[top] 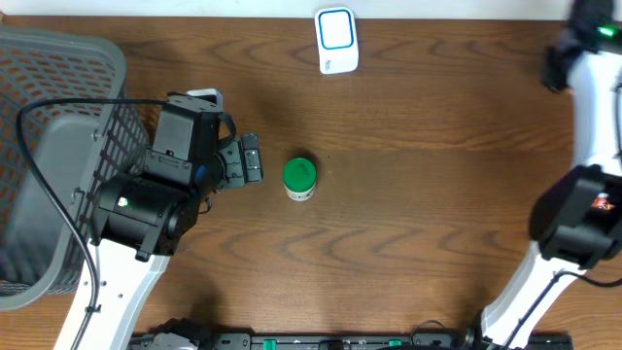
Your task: Scan the item barcode
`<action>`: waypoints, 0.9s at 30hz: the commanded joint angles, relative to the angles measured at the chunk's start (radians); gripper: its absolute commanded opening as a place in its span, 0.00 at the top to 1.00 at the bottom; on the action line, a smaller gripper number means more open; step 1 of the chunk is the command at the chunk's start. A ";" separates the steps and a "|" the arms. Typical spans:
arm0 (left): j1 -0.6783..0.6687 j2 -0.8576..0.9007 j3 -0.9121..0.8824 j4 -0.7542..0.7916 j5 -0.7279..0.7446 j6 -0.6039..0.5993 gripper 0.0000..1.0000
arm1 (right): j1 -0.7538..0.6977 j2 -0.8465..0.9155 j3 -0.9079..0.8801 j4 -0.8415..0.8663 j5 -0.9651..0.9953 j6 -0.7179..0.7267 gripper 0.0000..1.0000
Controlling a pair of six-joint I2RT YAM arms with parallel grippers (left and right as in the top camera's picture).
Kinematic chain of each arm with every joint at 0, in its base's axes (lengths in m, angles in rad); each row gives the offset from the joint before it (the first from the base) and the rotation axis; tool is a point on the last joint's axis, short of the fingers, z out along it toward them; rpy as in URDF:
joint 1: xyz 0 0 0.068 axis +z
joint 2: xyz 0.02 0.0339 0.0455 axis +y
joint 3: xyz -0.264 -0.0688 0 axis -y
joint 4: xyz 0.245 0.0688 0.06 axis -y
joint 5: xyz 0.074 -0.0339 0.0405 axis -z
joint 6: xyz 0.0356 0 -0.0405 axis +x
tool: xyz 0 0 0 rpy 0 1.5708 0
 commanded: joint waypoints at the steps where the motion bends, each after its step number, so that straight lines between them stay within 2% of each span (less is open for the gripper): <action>1: 0.005 0.004 0.007 -0.002 -0.013 0.009 0.02 | -0.127 0.068 -0.027 0.002 -0.167 0.029 0.55; 7: 0.005 0.004 0.007 -0.002 -0.013 0.009 0.02 | -0.267 0.198 -0.042 0.001 -0.262 0.074 0.56; 12: 0.005 0.004 0.007 -0.002 -0.013 0.009 0.02 | -0.320 0.270 -0.042 0.001 -0.389 0.114 0.51; 13: 0.005 0.004 0.007 -0.002 -0.013 0.009 0.02 | -0.322 0.272 -0.042 0.008 -0.404 0.114 0.43; 14: 0.005 0.004 0.007 -0.002 -0.013 0.009 0.02 | -0.322 0.266 -0.038 0.014 -0.412 0.114 0.16; 15: 0.005 0.004 0.007 -0.002 -0.013 0.009 0.02 | -0.322 0.257 -0.031 0.015 -0.413 0.114 0.01; 18: 0.005 0.004 0.007 -0.002 -0.013 0.009 0.02 | -0.321 0.206 0.022 0.014 -0.421 0.121 0.01; 22: 0.005 0.004 0.007 -0.002 -0.013 0.009 0.02 | -0.317 0.095 0.105 0.032 -0.492 0.203 0.01; 26: 0.005 0.004 0.007 -0.002 -0.013 0.009 0.02 | -0.293 -0.040 0.135 0.060 -0.748 0.277 0.01; 27: 0.005 0.004 0.007 -0.002 -0.013 0.009 0.02 | -0.272 -0.083 0.135 0.050 -0.862 0.283 0.01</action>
